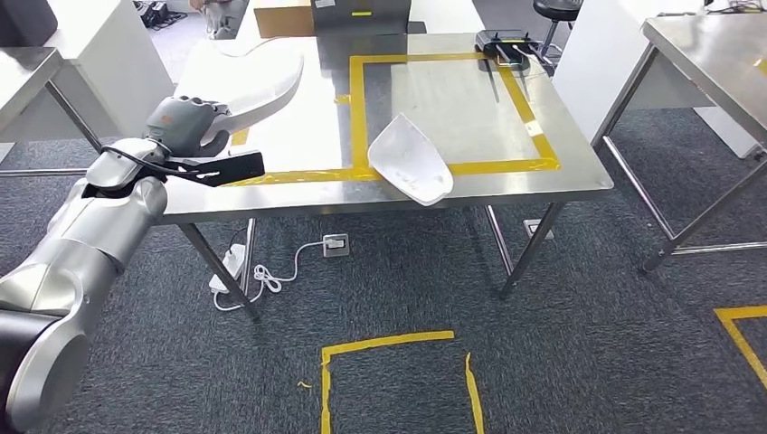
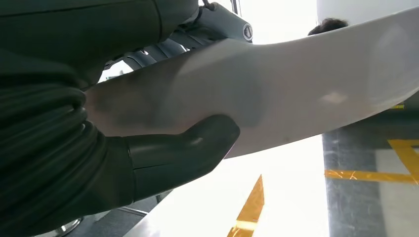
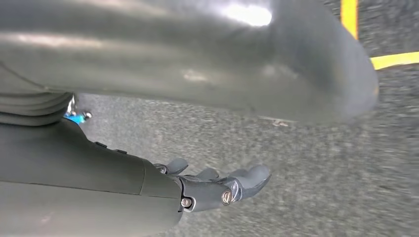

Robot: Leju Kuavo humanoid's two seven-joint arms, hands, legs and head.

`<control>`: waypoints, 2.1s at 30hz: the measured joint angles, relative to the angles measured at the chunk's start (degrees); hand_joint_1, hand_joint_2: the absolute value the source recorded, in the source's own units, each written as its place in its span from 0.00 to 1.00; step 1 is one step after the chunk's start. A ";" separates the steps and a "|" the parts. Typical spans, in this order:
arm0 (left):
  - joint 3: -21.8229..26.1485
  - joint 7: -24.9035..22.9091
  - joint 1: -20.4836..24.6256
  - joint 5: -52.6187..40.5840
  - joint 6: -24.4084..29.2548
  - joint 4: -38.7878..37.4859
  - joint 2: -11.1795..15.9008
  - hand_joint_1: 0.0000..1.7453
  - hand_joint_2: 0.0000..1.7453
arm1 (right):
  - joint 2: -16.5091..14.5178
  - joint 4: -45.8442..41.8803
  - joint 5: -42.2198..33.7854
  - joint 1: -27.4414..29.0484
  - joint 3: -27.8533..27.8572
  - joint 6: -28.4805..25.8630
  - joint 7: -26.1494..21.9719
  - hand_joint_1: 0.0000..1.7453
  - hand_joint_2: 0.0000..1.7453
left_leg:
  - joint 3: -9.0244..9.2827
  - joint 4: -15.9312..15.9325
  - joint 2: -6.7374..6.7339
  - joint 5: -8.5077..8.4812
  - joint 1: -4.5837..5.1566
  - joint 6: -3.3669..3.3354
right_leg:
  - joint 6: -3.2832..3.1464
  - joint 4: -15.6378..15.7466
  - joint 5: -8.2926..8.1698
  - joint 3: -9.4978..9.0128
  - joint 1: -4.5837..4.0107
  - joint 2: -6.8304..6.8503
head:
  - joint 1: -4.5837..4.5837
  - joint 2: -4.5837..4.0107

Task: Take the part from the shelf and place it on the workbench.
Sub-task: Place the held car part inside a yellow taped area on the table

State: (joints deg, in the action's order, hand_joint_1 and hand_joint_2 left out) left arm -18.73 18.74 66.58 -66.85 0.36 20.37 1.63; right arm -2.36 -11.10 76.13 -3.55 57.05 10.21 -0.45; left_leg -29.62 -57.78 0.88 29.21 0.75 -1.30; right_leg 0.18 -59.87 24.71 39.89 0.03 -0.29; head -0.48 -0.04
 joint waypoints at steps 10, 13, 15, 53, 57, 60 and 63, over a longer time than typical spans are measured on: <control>-0.04 0.01 -0.37 -0.12 -0.23 -0.19 0.42 1.00 1.00 | -0.08 0.02 0.08 -0.39 0.04 0.03 -0.02 0.00 0.00 | -12.51 -18.14 -0.30 4.67 -0.40 2.58 | -2.08 2.64 0.63 -6.36 0.31 -0.30 | -0.16 0.00; -0.04 0.37 -0.52 -0.12 -0.39 -0.38 0.58 1.00 1.00 | -0.11 0.01 0.00 -0.39 0.04 0.04 0.03 0.00 0.00 | -12.75 -11.43 -0.38 2.10 -0.45 2.40 | -1.76 2.62 3.00 -9.32 0.35 -0.51 | -0.15 0.00; -0.04 0.46 -0.50 -0.13 -0.45 -0.59 0.74 1.00 1.00 | -0.11 0.00 -0.06 -0.47 0.06 0.07 0.05 0.00 0.00 | -11.43 -3.95 -0.48 -5.18 -0.37 2.05 | -1.41 2.37 4.61 -10.84 0.19 -0.65 | -0.16 0.00; 0.87 1.91 -3.89 -0.84 -1.51 -3.04 4.42 0.00 1.00 | -0.30 0.02 0.00 -0.50 1.06 0.83 0.81 0.00 0.00 | -2.30 0.82 -0.32 -2.29 -0.33 1.78 | -1.31 1.96 -1.20 -3.26 -0.22 -0.17 | 0.48 0.00; 0.87 1.64 -3.92 -1.08 -0.82 -3.07 4.40 0.00 0.00 | -0.34 0.02 -0.10 -0.50 1.16 0.84 0.98 0.00 0.00 | -2.31 0.68 -0.32 -2.29 -0.33 1.77 | -1.19 1.96 -1.28 -3.31 -0.13 -0.18 | 0.50 0.00; 0.86 0.48 -3.92 -1.93 1.01 -3.05 4.27 0.00 0.00 | -0.39 0.02 -0.15 -0.50 1.31 0.85 1.05 0.00 0.00 | -2.32 0.58 -0.31 -2.28 -0.32 1.76 | -1.14 1.96 -1.30 -3.34 -0.12 -0.18 | 0.50 0.00; 0.85 -0.68 -3.90 -2.48 1.54 -3.01 4.02 0.00 0.00 | -0.45 0.02 -0.10 -0.50 1.36 0.81 0.96 0.00 0.00 | -2.33 0.51 -0.31 -2.25 -0.31 1.72 | -1.11 1.96 -1.32 -3.38 -0.11 -0.18 | 0.50 0.00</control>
State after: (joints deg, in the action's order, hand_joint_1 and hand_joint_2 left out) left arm -17.88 18.05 62.69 -69.32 1.90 17.35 5.66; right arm -2.81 -11.08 76.03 -4.05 58.40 11.02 0.51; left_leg -31.95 -57.27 0.56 26.96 0.44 0.42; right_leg -0.93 -57.91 23.38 36.51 -0.08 -0.47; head 0.02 -0.04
